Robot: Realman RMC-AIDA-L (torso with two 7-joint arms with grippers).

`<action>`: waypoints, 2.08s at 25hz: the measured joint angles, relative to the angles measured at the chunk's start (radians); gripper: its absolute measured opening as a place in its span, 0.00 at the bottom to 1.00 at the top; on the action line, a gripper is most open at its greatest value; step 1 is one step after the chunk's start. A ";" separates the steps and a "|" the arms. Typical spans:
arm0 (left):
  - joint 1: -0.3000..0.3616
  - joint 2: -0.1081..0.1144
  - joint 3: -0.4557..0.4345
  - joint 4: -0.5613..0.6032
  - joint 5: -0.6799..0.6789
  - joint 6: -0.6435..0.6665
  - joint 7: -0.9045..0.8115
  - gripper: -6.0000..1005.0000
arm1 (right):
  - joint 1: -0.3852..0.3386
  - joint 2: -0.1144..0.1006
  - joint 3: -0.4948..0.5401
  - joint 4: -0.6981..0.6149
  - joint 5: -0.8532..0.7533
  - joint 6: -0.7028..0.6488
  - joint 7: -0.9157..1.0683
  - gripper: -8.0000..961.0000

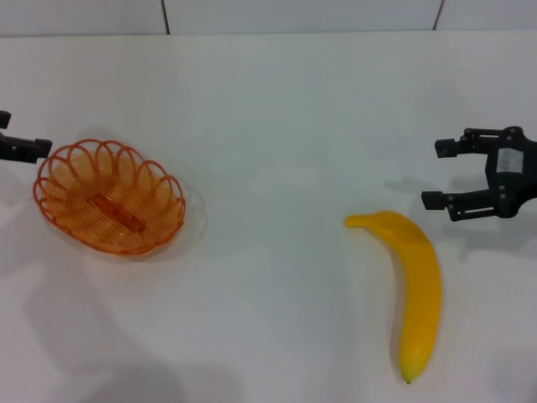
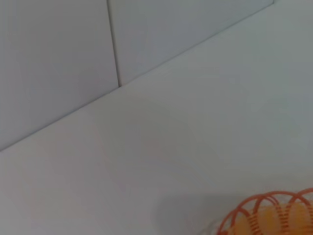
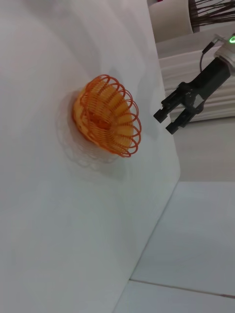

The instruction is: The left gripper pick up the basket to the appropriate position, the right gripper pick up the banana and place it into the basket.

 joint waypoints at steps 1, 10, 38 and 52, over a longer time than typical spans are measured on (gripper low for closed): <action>0.000 -0.001 0.000 -0.004 0.003 -0.006 0.000 0.87 | 0.001 0.000 0.000 0.002 0.000 0.000 0.000 0.92; -0.014 -0.003 0.016 -0.142 0.016 -0.131 0.025 0.87 | 0.009 0.000 0.000 0.008 -0.018 0.000 0.000 0.92; -0.078 -0.012 0.032 -0.364 -0.004 -0.329 0.108 0.87 | 0.031 0.014 0.009 0.017 -0.070 -0.002 0.009 0.92; -0.074 -0.012 0.031 -0.367 -0.007 -0.334 0.115 0.54 | 0.027 0.014 0.011 0.017 -0.066 -0.002 0.009 0.92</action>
